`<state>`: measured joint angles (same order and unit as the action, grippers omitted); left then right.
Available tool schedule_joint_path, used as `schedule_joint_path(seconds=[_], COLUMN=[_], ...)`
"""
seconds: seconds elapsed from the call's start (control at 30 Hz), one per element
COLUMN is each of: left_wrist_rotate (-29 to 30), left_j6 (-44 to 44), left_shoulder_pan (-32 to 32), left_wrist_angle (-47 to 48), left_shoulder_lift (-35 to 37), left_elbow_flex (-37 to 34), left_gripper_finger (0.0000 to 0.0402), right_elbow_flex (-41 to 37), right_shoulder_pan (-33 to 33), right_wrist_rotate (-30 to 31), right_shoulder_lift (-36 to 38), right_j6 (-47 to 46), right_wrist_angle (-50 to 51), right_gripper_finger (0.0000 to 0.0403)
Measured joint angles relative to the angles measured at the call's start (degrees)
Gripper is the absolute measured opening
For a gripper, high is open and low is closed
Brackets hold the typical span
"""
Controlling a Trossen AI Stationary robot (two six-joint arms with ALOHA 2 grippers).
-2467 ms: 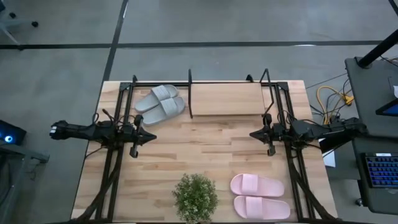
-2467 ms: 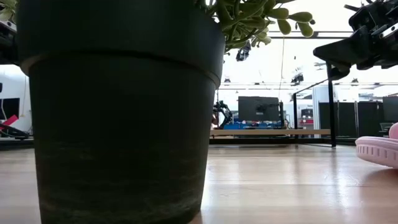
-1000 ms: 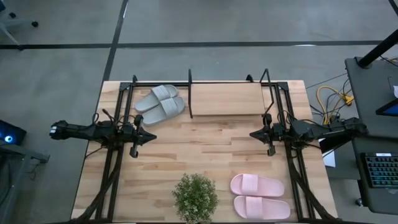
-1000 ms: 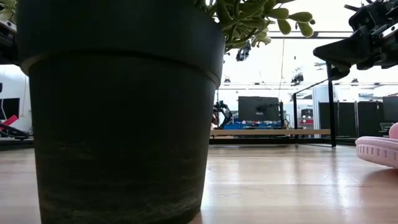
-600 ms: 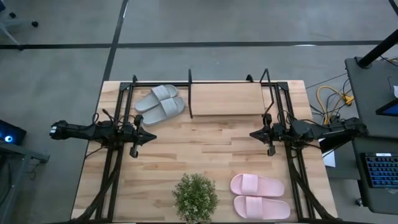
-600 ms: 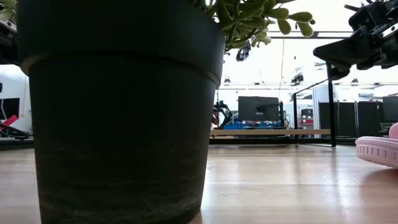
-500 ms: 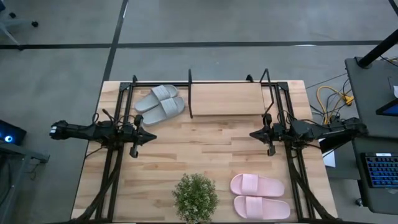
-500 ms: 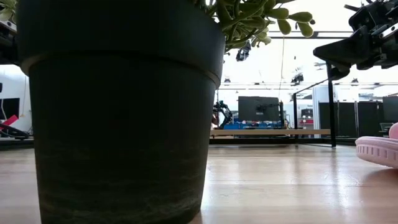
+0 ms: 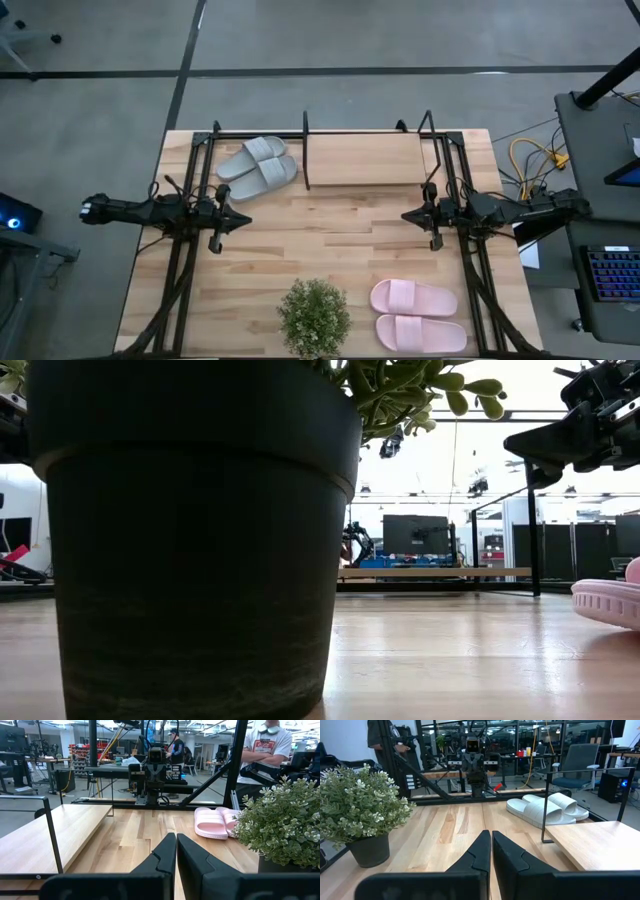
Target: Pick and place slides into the shelf
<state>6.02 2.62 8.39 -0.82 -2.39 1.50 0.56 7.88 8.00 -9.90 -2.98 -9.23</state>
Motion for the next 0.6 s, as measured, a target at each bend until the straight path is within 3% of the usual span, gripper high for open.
schedule_joint_path(seconds=[0.4, 0.6], left_wrist_rotate=[0.0, 0.0], left_j6=[0.0, 0.0], left_shoulder_pan=[0.0, 0.0], left_wrist_angle=[0.0, 0.0], left_shoulder_lift=[0.0, 0.0], left_elbow_flex=[0.0, 0.0], left_gripper_finger=[0.0, 0.0], right_elbow_flex=[0.0, 0.0], right_shoulder_pan=[0.0, 0.0], right_wrist_rotate=[0.0, 0.0], right_shoulder_lift=[0.0, 0.0], right_j6=[5.6, -2.5], right_wrist_angle=[0.0, 0.0], right_gripper_finger=[0.0009, 0.0009])
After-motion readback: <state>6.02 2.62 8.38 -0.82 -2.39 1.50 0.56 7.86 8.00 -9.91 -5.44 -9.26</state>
